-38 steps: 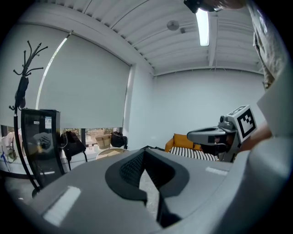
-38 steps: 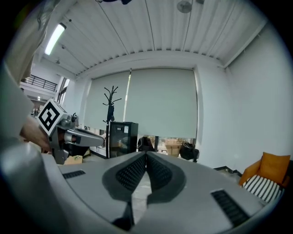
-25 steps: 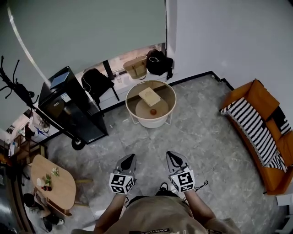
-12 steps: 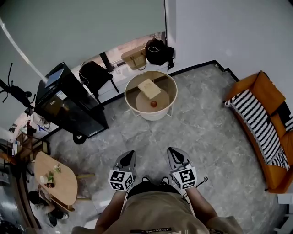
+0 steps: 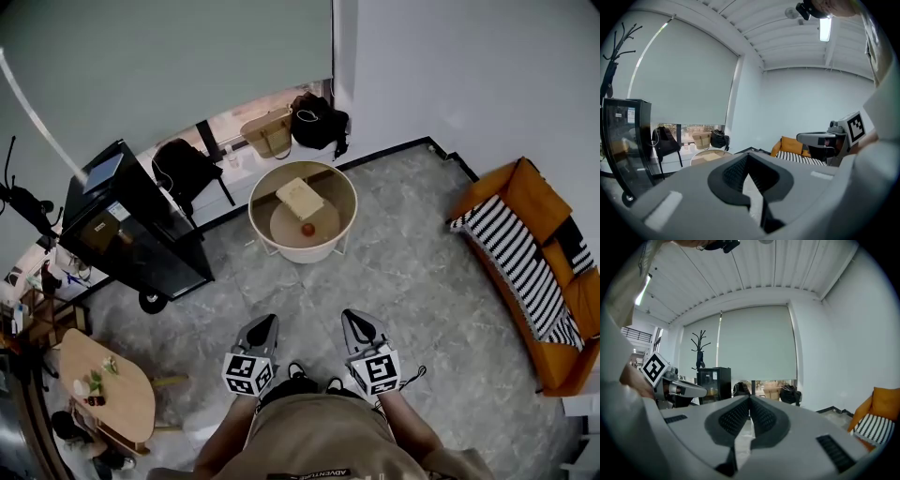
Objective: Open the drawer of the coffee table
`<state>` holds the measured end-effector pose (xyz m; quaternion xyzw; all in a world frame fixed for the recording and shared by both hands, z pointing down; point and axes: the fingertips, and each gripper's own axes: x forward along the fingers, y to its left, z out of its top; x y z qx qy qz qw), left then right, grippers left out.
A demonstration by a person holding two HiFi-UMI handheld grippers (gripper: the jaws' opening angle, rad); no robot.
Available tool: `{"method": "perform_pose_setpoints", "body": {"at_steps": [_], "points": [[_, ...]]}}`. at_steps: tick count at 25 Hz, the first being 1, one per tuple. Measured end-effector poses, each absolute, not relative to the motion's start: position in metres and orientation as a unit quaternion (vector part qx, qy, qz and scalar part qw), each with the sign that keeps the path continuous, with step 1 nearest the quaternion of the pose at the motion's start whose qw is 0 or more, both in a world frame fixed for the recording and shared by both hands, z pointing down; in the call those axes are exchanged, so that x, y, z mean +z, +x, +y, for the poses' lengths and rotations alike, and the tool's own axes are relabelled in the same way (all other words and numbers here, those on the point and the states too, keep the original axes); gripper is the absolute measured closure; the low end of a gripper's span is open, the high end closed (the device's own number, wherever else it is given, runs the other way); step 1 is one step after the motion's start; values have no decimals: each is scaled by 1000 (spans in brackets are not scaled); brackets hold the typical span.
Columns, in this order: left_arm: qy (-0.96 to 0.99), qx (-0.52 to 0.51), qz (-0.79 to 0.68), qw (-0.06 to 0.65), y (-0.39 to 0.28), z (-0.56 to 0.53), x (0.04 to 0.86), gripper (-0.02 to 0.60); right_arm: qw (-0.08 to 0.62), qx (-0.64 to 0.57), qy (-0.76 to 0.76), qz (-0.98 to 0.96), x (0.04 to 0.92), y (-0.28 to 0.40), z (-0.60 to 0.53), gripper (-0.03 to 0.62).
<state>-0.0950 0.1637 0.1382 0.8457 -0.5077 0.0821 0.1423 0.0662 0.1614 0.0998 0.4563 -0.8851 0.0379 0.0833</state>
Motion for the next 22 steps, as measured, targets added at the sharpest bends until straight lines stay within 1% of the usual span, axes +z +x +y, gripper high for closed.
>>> {"method": "perform_pose_setpoints", "body": {"at_steps": [4,9,12,16,22], "points": [[849,72,-504,139,-116,145,133,577,83,40,465,-880,95,48,144,588],[854,65,-498,136,-141,122,137,577,117,6,460,-880,102,16,130,588],[855,60,-494,147,-150,113,146,577,116,14,463,-879,104,4,122,588],[857,58,-487,157,-155,106,152,577,97,40,484,-869,96,2,105,588],[861,62,-479,160,-145,86,150,577,98,49,489,-866,95,14,84,588]]}}
